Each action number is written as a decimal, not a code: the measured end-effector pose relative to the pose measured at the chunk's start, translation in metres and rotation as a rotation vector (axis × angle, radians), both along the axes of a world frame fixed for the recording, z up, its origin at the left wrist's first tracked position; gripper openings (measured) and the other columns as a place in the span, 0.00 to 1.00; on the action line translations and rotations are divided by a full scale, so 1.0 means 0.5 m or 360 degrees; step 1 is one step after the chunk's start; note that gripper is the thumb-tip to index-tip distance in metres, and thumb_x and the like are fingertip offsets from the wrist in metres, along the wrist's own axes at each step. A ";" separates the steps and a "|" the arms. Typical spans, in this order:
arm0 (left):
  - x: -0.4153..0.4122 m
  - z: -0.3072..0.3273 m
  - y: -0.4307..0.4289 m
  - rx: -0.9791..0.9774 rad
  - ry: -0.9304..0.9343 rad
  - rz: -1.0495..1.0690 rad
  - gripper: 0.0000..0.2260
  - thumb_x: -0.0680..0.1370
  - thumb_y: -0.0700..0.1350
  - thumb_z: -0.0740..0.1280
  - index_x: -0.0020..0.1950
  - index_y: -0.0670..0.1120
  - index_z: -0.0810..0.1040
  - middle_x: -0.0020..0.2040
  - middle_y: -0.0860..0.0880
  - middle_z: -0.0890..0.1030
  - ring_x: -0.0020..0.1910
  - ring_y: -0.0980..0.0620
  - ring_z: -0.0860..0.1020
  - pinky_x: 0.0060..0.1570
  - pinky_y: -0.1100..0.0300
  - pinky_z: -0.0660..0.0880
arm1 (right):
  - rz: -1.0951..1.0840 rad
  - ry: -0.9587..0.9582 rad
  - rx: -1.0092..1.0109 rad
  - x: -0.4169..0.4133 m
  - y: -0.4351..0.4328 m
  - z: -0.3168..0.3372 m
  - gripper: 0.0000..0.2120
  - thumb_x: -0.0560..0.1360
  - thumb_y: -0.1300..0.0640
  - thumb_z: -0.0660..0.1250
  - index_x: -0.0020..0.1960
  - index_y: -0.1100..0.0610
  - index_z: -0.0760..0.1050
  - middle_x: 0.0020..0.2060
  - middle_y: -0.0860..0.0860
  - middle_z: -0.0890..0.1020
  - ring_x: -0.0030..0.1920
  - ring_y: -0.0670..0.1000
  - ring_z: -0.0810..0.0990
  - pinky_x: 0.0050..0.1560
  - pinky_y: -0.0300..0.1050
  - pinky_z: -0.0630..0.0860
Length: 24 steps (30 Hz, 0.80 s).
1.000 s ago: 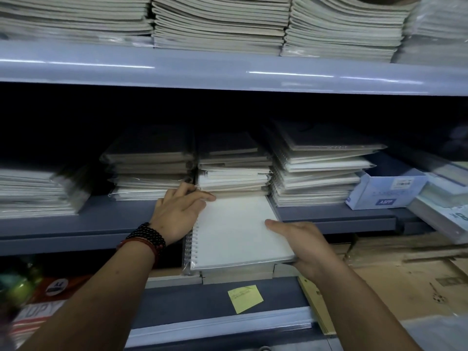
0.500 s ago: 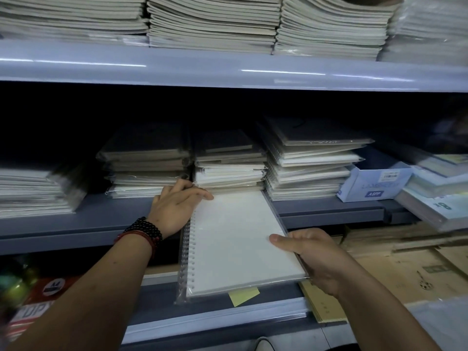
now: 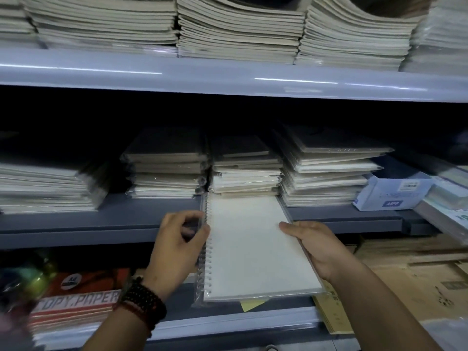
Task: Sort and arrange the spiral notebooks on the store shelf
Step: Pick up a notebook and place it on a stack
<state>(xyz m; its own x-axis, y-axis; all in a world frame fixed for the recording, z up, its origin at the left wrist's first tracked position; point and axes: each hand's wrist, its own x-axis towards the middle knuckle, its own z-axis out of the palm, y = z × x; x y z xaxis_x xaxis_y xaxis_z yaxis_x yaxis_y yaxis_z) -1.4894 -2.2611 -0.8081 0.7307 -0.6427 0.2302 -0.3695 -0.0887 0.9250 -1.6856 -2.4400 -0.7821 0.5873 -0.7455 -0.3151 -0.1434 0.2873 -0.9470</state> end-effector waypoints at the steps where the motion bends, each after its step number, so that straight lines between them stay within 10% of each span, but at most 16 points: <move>1: -0.007 0.007 0.002 0.0013 0.0226 0.0020 0.11 0.77 0.45 0.73 0.57 0.54 0.79 0.58 0.55 0.77 0.53 0.58 0.81 0.58 0.59 0.79 | -0.0008 -0.0015 -0.0004 0.000 0.003 -0.001 0.17 0.77 0.61 0.71 0.58 0.73 0.77 0.48 0.63 0.86 0.45 0.60 0.85 0.48 0.52 0.83; 8: -0.024 0.037 0.031 0.0127 0.0941 -0.0131 0.12 0.78 0.34 0.70 0.61 0.37 0.79 0.50 0.37 0.86 0.46 0.39 0.84 0.52 0.45 0.79 | 0.0005 -0.0023 -0.0033 -0.018 0.053 -0.008 0.20 0.76 0.62 0.72 0.58 0.77 0.73 0.52 0.70 0.82 0.47 0.62 0.82 0.57 0.61 0.79; 15: -0.037 0.049 0.104 0.0340 0.0941 -0.0291 0.10 0.76 0.33 0.69 0.57 0.32 0.81 0.53 0.33 0.83 0.43 0.42 0.81 0.52 0.43 0.79 | 0.0122 -0.0108 -0.0078 -0.048 0.103 0.004 0.07 0.77 0.62 0.70 0.42 0.64 0.76 0.39 0.60 0.84 0.35 0.53 0.84 0.36 0.45 0.80; 20: -0.031 0.083 0.147 0.0039 0.0897 -0.0271 0.08 0.78 0.41 0.72 0.53 0.37 0.82 0.48 0.42 0.86 0.41 0.47 0.84 0.43 0.53 0.80 | 0.0110 -0.0317 -0.0111 -0.041 0.132 0.028 0.11 0.76 0.60 0.72 0.53 0.68 0.77 0.50 0.64 0.85 0.46 0.59 0.83 0.53 0.56 0.78; 24: -0.039 0.118 0.162 -0.0329 0.0619 -0.0163 0.06 0.77 0.43 0.73 0.52 0.46 0.85 0.49 0.47 0.87 0.45 0.52 0.84 0.40 0.64 0.78 | -0.0012 -0.0454 -0.0329 -0.021 0.156 0.061 0.04 0.75 0.57 0.73 0.50 0.56 0.82 0.48 0.58 0.86 0.42 0.55 0.84 0.45 0.52 0.80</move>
